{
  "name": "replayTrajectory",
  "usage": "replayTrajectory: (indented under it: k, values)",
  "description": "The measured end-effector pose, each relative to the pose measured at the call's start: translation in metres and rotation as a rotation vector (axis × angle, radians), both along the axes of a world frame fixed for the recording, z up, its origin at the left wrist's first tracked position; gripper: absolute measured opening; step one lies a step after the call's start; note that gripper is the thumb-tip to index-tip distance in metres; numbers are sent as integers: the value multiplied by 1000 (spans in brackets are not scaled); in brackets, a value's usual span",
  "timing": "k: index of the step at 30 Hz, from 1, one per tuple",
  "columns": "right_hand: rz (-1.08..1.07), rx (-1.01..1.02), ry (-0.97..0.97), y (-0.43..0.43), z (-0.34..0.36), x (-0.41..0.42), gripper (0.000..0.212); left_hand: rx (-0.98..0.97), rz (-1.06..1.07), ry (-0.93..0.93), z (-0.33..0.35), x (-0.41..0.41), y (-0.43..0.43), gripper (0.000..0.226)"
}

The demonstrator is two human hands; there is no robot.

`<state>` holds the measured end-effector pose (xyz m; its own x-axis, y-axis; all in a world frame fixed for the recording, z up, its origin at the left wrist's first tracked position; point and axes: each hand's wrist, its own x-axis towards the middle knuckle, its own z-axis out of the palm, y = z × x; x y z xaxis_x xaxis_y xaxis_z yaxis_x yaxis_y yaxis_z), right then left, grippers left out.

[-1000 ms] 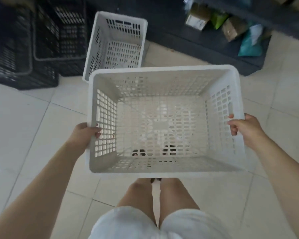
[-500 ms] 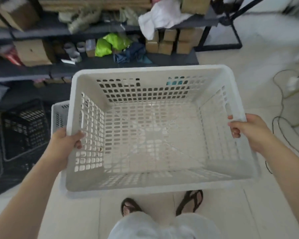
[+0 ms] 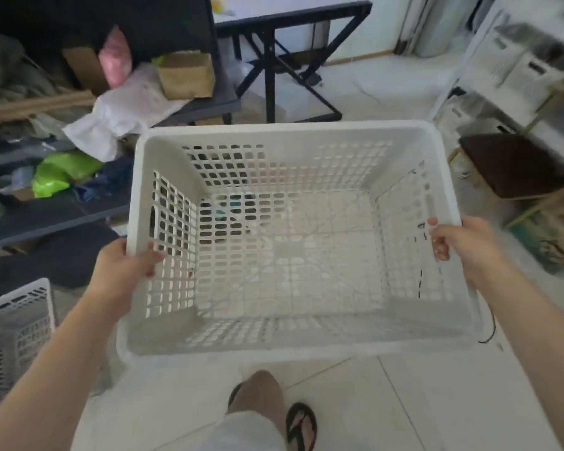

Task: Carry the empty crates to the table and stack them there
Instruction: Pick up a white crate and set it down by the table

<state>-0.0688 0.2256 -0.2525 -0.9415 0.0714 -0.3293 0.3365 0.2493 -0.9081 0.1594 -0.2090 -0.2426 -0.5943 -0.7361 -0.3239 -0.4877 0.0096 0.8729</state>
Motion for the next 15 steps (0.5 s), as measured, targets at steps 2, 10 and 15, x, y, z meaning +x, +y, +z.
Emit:
replayTrajectory:
  k: [2, 10, 15]
  values:
    - [-46, 5, -3, 20, 3, -33, 16, 2, -31, 22, 1, -48, 14, 29]
    - [-171, 30, 43, 61, 5, -193, 17, -5, -140, 46, -23, -262, 40, 29]
    - [-193, 60, 35, 71, 11, -307, 15, 36, -149, 29, -24, -388, 37, 27]
